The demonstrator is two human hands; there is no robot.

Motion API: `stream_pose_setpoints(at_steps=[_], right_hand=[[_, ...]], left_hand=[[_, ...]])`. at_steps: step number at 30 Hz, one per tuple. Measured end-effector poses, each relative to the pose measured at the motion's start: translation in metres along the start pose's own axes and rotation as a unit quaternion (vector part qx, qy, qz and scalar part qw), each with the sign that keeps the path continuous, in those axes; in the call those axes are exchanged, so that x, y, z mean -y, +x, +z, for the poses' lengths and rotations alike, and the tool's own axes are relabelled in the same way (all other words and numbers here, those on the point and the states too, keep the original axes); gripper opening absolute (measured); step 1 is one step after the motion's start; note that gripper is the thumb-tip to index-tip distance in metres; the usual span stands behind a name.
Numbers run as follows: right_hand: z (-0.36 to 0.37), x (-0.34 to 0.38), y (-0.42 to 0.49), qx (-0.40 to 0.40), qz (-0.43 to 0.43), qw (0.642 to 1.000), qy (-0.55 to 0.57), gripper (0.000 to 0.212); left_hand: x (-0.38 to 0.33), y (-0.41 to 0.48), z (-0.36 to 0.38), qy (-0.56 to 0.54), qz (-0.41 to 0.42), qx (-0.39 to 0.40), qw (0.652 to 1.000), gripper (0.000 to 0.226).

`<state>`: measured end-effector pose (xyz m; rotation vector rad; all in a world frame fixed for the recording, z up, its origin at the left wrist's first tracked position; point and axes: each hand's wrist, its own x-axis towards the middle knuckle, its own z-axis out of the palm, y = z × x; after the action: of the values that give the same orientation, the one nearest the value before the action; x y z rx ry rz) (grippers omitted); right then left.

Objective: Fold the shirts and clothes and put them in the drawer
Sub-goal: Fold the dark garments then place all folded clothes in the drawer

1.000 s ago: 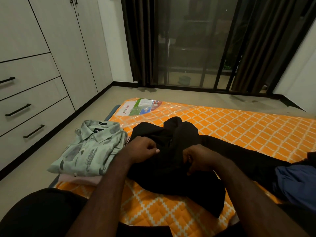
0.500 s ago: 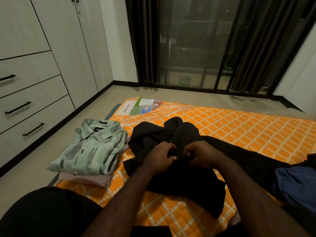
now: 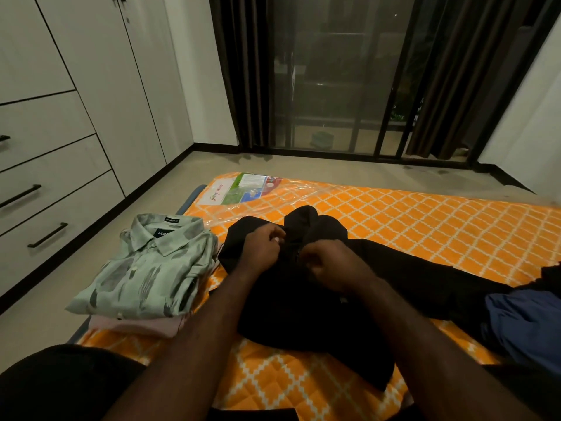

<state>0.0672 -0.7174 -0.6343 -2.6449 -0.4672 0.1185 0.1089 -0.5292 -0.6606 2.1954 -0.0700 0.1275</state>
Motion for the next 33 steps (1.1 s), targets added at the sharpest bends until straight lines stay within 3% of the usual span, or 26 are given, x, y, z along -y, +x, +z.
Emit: stream_pose_setpoints(at_steps=[2,6,10,13,17,21,26,33], right_hand=[[0.016,0.006,0.008,-0.039,-0.029,0.999,0.025,0.042],[0.038,-0.005,0.014,0.008,-0.013,1.0,0.005,0.054],[0.054,-0.024,0.015,0.045,0.027,0.999,0.004,0.053],[0.061,-0.032,0.023,0.022,0.064,0.997,0.029,0.049],[0.07,-0.036,0.028,-0.083,0.107,0.984,0.119,0.042],[0.068,-0.033,0.024,-0.157,0.106,0.963,0.192,0.037],[0.06,-0.025,0.021,-0.224,0.102,0.951,0.185,0.023],[0.055,-0.019,0.017,-0.226,0.078,0.955,0.173,0.029]], left_hand=[[0.003,0.007,0.009,0.029,-0.001,0.057,0.998,0.027],[0.014,0.012,0.034,0.092,0.014,0.162,0.982,0.034],[0.025,0.016,0.052,0.204,-0.031,0.18,0.962,0.037],[0.029,0.02,0.057,0.226,-0.048,0.193,0.954,0.037],[0.036,0.025,0.054,0.07,-0.063,0.166,0.982,0.017],[0.032,0.018,0.044,-0.086,-0.083,0.125,0.985,0.018],[0.021,0.012,0.044,-0.146,-0.097,0.073,0.982,0.014],[0.011,0.005,0.039,-0.178,-0.082,0.067,0.978,0.014]])
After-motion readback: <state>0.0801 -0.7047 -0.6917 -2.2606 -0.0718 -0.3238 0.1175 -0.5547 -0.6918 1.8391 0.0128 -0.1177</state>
